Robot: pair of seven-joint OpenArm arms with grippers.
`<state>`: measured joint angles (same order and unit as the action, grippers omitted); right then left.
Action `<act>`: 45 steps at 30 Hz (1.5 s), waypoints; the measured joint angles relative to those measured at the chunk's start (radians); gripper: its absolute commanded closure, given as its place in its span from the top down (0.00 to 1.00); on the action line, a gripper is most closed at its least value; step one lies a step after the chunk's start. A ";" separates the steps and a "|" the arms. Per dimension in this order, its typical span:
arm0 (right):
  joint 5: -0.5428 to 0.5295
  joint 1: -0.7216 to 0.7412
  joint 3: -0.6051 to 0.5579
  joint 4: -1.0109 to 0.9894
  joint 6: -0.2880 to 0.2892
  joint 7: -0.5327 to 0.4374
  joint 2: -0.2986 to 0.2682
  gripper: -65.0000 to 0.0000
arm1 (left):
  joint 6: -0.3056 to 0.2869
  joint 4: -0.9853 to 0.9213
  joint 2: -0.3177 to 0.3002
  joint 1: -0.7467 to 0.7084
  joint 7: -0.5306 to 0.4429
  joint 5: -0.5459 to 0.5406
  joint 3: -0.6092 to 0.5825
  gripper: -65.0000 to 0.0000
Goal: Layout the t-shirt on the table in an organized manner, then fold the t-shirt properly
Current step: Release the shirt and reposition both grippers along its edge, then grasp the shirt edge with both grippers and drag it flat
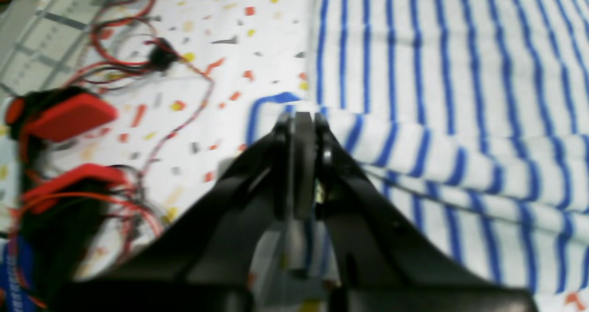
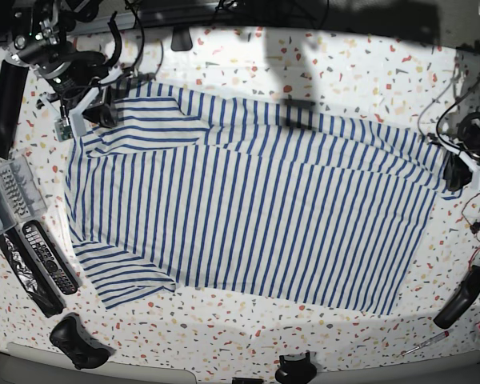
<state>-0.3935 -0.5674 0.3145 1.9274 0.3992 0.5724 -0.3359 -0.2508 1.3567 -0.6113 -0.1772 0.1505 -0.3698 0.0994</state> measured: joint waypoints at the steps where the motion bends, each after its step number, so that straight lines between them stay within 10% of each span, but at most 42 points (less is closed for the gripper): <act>1: 0.000 0.000 -0.001 0.000 0.000 -0.008 0.001 0.00 | 0.000 -0.001 0.006 0.000 -0.017 0.000 0.000 0.00; 16: 0.068 0.147 -0.039 -0.303 0.004 -0.024 0.000 0.00 | -0.107 -0.211 0.082 0.037 -0.071 0.008 0.006 0.00; 28: 0.125 0.001 -0.037 -0.251 0.001 -0.095 -0.016 0.00 | -0.100 -0.116 0.068 -0.195 -0.155 0.033 0.025 0.00; 45: 0.129 -0.211 0.128 -0.108 0.007 -0.040 -0.014 0.00 | -0.113 0.106 0.076 -0.449 -0.037 0.053 0.167 0.00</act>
<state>-0.2642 -0.7784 0.4427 1.8198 0.4065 0.5327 -0.3496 -0.3637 1.4624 -0.5350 -0.6262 0.1131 -0.3168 0.2665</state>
